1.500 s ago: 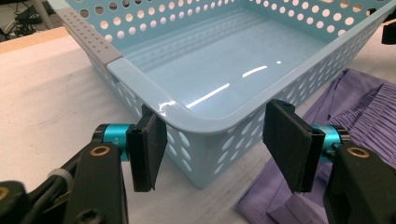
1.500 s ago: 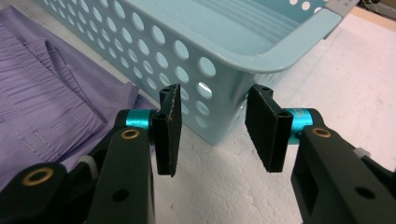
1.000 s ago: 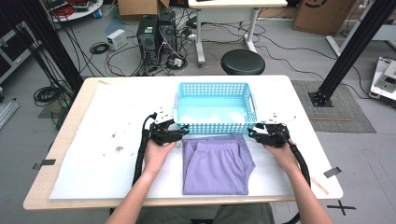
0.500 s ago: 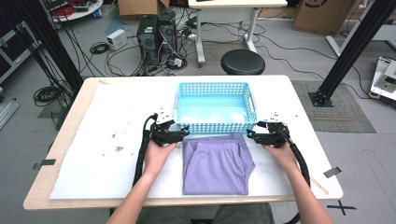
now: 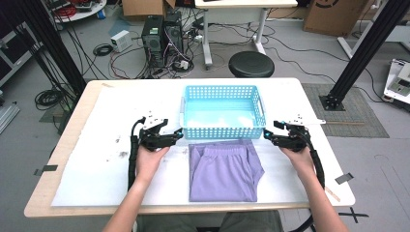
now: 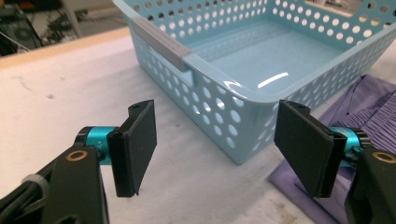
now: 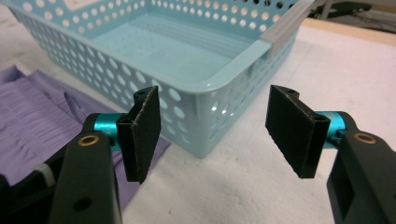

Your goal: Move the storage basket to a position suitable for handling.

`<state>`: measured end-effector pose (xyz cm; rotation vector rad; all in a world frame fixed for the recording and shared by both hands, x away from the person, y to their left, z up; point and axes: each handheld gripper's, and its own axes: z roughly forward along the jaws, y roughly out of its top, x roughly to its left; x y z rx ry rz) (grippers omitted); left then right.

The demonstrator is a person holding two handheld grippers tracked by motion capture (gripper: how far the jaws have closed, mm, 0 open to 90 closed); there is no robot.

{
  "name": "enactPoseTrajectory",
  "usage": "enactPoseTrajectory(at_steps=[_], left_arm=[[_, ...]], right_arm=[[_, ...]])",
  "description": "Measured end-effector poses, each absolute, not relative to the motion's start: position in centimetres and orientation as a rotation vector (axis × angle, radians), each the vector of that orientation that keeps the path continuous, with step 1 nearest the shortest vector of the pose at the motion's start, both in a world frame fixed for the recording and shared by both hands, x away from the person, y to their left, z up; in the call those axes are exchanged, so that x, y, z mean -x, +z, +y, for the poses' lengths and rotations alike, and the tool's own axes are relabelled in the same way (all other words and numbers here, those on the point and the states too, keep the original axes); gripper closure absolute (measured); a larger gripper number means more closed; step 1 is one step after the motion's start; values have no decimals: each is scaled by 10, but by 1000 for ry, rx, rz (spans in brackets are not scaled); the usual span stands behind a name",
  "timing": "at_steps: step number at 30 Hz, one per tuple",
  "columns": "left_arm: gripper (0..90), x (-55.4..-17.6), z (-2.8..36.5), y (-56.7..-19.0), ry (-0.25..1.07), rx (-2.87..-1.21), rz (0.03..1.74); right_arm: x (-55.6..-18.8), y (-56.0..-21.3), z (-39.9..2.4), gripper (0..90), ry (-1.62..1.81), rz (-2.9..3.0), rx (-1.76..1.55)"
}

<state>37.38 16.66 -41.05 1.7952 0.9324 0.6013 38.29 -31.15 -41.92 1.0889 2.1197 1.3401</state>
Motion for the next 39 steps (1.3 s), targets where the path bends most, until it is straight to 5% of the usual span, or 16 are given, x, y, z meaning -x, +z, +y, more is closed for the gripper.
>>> enactPoseTrajectory(at_steps=[12, 23, 39], left_arm=[[299, -350, 201, -416, 756, -1758, 823], [233, -334, 218, -432, 691, -1718, 872], [234, -325, 219, -425, 627, -1740, 861]], right_arm=[[-366, -423, -337, 352, 1511, 1968, -1141], [-359, -423, -350, 200, 1463, 1895, -1152], [-356, -412, -328, 200, 1425, 1991, -1045]])
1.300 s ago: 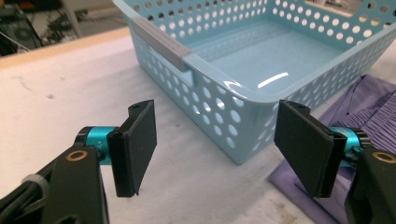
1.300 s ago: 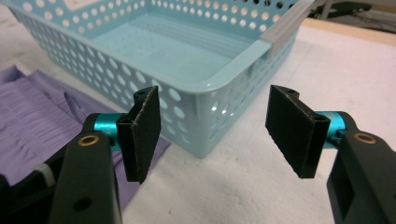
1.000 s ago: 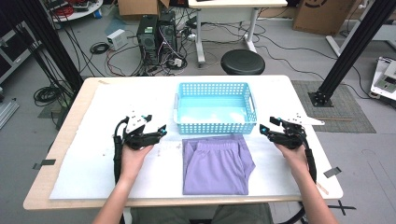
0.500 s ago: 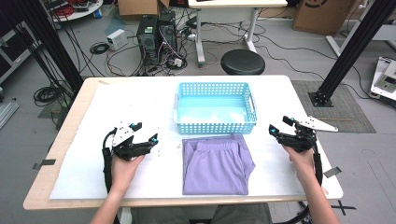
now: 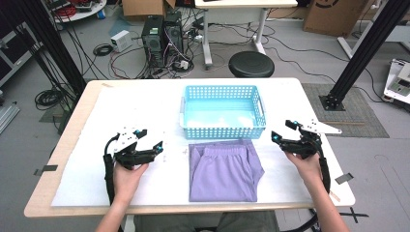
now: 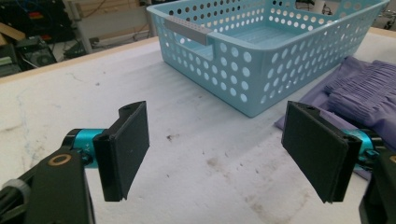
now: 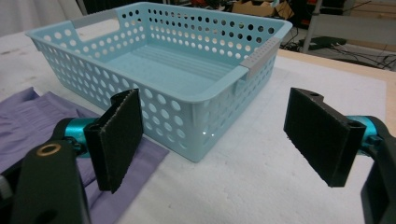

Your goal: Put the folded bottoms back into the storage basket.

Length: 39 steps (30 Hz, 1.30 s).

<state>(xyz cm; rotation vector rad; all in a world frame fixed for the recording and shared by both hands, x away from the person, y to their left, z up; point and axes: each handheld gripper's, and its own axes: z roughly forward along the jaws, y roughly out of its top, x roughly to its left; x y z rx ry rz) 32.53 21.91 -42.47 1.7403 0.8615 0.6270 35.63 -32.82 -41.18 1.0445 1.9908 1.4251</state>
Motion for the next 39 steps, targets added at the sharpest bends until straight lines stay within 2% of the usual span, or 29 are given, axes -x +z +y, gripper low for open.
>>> enactPoseTrajectory(at_steps=[12, 17, 24, 27, 29, 33, 39], left_arm=[[234, -316, 197, -417, 598, -1749, 765], [233, -311, 190, -415, 533, -1742, 728], [234, -298, 181, -417, 487, -1780, 750], [253, -291, 175, -420, 493, -1805, 751], [292, -287, 172, -422, 463, -1823, 747], [290, -283, 167, -426, 372, -1829, 769], [283, -273, 158, -429, 418, -1848, 788]], right_arm=[[-329, -409, -315, 203, 1408, 1997, -992], [-319, -412, -319, 204, 1407, 1998, -1045], [-305, -421, -321, 206, 1399, 2026, -1046], [-297, -421, -320, 282, 1419, 2041, -1045], [-292, -422, -317, 282, 1417, 2045, -1018], [-281, -424, -312, 282, 1417, 2089, -1034], [-268, -428, -300, 238, 1413, 2092, -1074]])
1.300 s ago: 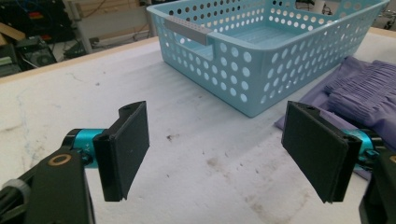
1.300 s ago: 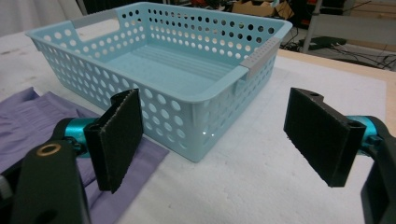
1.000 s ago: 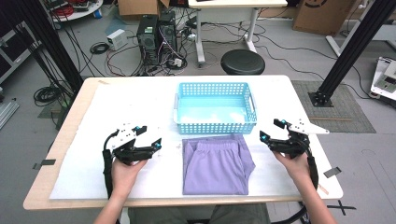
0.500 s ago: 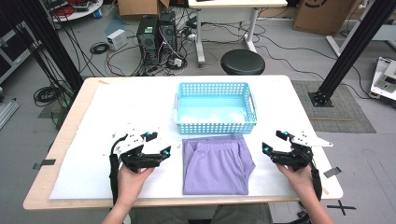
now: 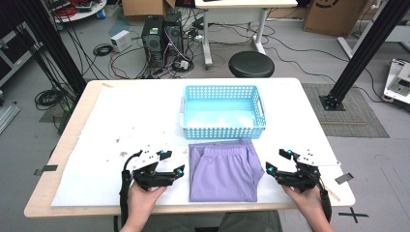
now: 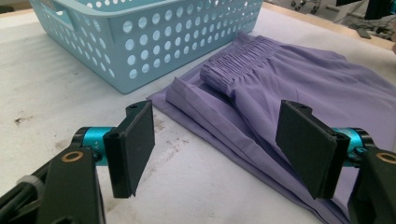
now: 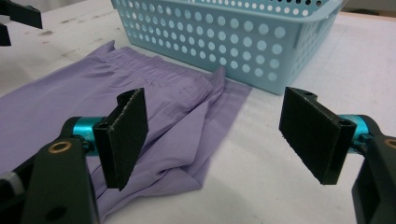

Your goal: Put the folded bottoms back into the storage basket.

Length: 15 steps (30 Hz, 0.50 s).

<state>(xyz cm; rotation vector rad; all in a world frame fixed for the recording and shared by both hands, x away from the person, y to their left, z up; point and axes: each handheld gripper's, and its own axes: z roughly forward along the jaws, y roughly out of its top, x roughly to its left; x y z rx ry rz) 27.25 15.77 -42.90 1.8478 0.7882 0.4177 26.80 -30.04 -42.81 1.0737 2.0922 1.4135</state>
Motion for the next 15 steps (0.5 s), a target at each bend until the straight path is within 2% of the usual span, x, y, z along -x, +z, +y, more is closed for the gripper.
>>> enactPoseTrajectory(at_steps=[15], left_arm=[[305, -265, 127, -439, 325, -1936, 823]], right_arm=[[-254, -437, -257, 218, 1373, 2217, -1201]])
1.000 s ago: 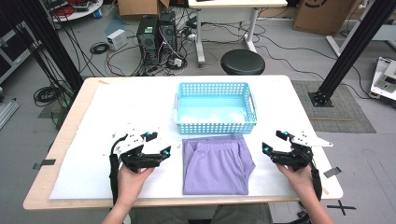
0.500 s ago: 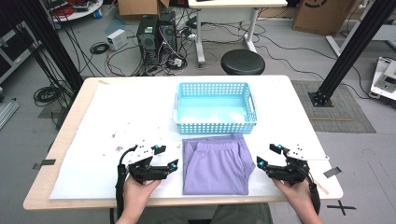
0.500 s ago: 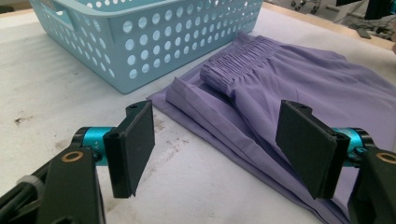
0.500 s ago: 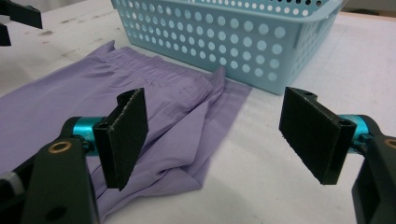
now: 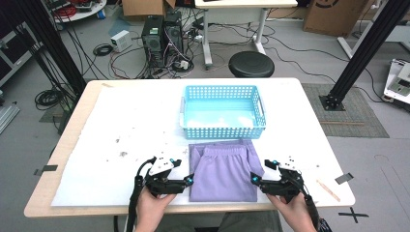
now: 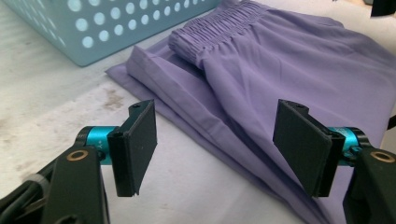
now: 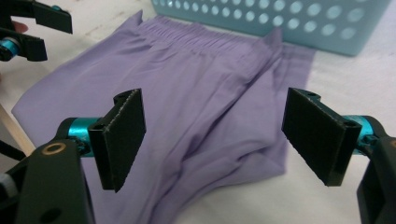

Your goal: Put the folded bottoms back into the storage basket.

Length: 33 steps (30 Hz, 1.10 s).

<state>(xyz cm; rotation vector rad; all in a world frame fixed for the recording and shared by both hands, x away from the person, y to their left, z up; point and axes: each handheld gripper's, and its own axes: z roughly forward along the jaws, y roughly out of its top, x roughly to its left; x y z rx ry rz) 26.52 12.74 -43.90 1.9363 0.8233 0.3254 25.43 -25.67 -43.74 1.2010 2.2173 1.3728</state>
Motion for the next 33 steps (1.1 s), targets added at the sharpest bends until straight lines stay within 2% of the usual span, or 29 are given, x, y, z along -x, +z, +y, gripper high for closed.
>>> enactPoseTrajectory(at_steps=[7, 13, 18, 21, 27, 33], left_arm=[[307, -266, 117, -441, 278, -1958, 840], [307, -267, 111, -443, 255, -1972, 854], [307, -270, 108, -446, 296, -2047, 926], [307, -273, 107, -448, 260, -2083, 960], [304, -274, 101, -448, 252, -2071, 984], [382, -277, 94, -448, 220, -2049, 990]], right_arm=[[-252, -442, -240, 219, 1204, 2240, -1187], [-257, -446, -245, 219, 1134, 2231, -1272], [-261, -450, -247, 219, 1093, 2249, -1307], [-263, -453, -246, 218, 1068, 2268, -1334], [-264, -452, -246, 223, 1086, 2269, -1385], [-264, -451, -244, 347, 1108, 2276, -1392]])
